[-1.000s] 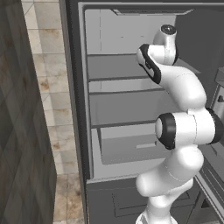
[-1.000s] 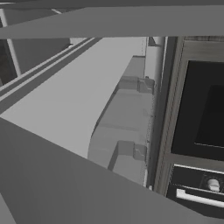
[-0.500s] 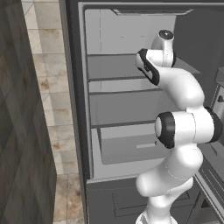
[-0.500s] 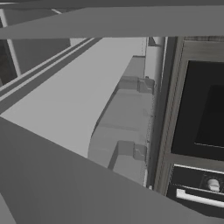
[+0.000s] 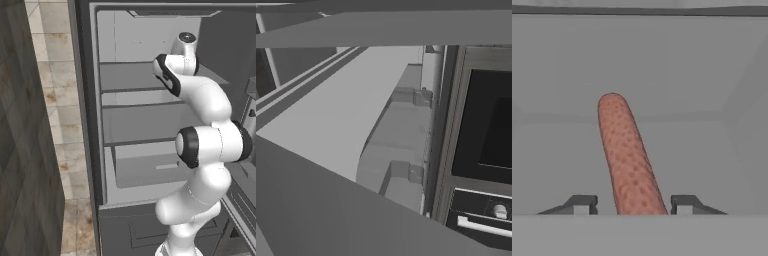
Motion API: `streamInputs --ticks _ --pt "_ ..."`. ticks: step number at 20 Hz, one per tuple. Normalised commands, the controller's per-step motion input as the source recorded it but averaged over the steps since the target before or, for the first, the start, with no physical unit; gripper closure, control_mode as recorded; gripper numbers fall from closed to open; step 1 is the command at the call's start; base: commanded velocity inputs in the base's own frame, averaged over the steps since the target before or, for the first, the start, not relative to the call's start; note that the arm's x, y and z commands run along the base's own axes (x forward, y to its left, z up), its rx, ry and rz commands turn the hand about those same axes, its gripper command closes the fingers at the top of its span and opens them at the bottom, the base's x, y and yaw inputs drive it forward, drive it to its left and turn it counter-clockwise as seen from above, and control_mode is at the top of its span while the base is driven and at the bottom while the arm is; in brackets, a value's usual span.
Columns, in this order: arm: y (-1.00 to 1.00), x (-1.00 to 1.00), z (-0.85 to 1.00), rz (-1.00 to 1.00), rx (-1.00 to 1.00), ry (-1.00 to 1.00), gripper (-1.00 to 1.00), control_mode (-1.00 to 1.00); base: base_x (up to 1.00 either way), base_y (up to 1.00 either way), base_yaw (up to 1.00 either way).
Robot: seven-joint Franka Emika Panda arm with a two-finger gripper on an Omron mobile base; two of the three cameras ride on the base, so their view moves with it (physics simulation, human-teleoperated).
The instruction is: Move the hot dog bun to the plate on the dining table and place the condiment next to that plate. Then navigate to the fridge and take the sausage and place it on the plate as well.
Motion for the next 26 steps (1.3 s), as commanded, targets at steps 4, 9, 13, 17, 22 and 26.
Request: streamInputs --ticks 4,9,13,17,22,26 --pt "0.00 -0.10 -0.29 0.00 0.00 0.03 1.00 -1.00 0.00 0.00 0.00" --pt "-0.03 -0.83 -0.03 0.00 0.05 -0.19 1.00 -1.00 0.00 0.00 0.00" --pt "0.01 -1.00 0.00 0.00 0.05 -0.33 1.00 -1.00 0.00 0.00 0.00" --pt "0.17 -1.00 0.08 0.00 0.03 -0.22 1.00 -1.00 0.00 0.00 0.00" --pt "0.34 -0.86 0.35 0.00 0.01 -0.08 1.00 -1.00 0.00 0.00 0.00" --pt "0.35 -0.72 0.70 0.00 0.00 0.00 1.00 -1.00 0.00 0.00 0.00"
